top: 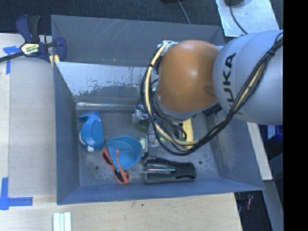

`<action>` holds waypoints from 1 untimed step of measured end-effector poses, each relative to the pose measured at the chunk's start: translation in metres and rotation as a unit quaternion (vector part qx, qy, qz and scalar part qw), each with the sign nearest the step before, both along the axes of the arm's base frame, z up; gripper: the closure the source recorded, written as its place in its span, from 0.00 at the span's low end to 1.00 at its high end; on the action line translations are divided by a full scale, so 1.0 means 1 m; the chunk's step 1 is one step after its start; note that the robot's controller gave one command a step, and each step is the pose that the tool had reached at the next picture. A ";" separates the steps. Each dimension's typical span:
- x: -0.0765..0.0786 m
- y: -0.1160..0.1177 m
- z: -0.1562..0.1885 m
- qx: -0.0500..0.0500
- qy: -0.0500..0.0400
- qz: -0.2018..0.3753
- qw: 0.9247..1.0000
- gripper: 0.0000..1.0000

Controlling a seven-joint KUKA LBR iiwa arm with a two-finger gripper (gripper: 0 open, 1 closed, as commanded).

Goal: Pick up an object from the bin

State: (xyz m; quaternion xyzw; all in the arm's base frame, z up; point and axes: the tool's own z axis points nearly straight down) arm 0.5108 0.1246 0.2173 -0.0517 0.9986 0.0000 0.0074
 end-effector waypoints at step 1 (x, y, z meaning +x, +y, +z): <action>0.008 0.029 -0.041 0.002 0.004 -0.193 0.981 0.00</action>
Offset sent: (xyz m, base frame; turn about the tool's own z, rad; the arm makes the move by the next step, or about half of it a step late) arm 0.0121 0.0103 -0.0488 0.2146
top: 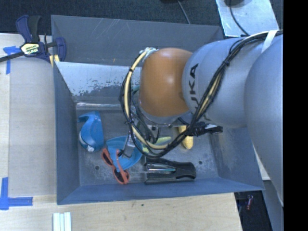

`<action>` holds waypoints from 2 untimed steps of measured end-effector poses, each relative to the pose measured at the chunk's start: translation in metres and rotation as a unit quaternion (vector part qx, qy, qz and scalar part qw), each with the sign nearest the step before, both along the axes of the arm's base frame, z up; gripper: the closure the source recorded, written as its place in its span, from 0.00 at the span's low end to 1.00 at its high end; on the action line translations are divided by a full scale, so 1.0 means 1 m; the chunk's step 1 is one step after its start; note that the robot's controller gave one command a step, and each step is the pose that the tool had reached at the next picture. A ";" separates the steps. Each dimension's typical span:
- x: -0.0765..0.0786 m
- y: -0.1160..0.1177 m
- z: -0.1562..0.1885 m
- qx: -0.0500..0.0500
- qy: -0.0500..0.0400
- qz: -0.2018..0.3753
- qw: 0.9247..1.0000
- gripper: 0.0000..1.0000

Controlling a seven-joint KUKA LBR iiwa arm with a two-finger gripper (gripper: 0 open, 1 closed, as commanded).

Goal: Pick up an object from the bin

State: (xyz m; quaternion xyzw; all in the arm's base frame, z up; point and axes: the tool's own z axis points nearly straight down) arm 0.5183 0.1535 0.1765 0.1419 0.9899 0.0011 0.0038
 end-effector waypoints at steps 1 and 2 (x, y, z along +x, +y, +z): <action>0.003 -0.012 -0.007 -0.002 -0.004 0.064 0.998 0.00; -0.004 0.005 -0.033 -0.001 0.002 0.140 0.990 0.00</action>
Offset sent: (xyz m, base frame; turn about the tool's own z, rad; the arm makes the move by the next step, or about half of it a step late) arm -0.0037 0.0046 -0.0319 -0.2781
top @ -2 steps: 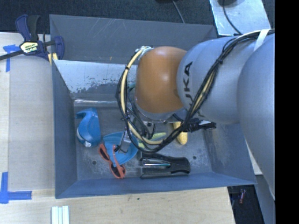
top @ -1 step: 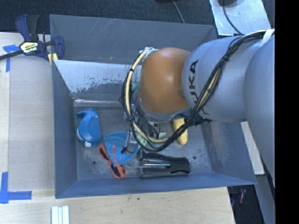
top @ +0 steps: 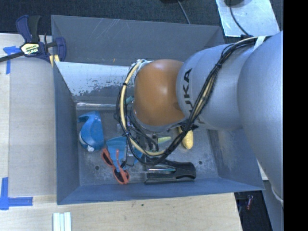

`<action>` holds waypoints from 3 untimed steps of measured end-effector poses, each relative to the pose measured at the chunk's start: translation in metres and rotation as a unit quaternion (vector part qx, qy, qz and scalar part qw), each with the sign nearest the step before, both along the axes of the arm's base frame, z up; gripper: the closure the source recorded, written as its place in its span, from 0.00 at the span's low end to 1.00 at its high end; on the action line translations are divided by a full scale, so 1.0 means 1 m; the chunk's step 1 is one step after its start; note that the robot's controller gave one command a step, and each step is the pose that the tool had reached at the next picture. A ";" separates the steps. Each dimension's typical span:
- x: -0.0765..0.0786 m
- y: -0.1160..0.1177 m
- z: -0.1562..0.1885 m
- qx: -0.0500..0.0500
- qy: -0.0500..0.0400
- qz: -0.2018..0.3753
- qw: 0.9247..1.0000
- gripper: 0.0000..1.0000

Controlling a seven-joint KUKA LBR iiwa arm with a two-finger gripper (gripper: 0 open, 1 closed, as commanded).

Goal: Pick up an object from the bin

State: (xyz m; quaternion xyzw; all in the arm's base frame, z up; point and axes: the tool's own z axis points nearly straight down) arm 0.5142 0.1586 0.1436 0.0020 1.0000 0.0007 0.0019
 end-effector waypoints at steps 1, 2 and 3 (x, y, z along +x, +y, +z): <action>0.014 -0.024 -0.016 -0.002 -0.006 0.064 0.998 0.00; 0.012 -0.020 0.010 -0.003 0.000 0.057 0.998 0.00; -0.023 -0.060 0.060 -0.004 -0.001 0.129 0.992 0.00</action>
Offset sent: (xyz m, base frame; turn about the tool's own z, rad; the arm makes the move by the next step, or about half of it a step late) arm 0.0208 0.0098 0.1987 0.0030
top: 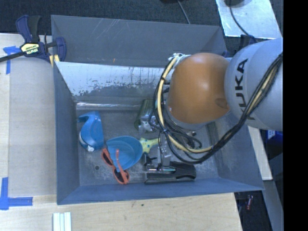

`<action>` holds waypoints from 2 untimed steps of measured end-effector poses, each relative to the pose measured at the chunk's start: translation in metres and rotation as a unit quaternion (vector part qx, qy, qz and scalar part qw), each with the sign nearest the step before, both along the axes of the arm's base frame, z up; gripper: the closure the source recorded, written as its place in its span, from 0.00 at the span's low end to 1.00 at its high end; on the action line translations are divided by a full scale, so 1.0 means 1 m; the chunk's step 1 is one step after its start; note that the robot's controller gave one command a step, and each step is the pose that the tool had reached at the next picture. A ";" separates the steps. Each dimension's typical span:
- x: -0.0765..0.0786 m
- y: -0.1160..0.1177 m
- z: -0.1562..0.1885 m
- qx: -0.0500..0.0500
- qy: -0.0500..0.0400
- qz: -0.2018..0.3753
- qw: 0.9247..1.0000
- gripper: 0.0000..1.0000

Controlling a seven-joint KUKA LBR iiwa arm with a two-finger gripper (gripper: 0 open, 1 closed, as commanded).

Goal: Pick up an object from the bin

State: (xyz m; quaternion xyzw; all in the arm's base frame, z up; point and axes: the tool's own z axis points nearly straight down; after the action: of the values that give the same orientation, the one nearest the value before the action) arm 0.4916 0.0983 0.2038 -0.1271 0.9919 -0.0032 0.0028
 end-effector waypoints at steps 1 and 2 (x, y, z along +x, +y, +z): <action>0.045 0.029 -0.034 0.007 -0.007 -0.198 0.980 0.00; 0.041 0.026 -0.024 0.004 -0.001 -0.195 0.981 0.00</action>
Offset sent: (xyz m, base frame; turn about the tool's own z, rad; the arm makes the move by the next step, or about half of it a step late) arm 0.0340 0.0084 0.0404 0.0415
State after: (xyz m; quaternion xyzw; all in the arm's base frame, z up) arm 0.5328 0.1246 0.1801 0.0687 0.9976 0.0001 0.0041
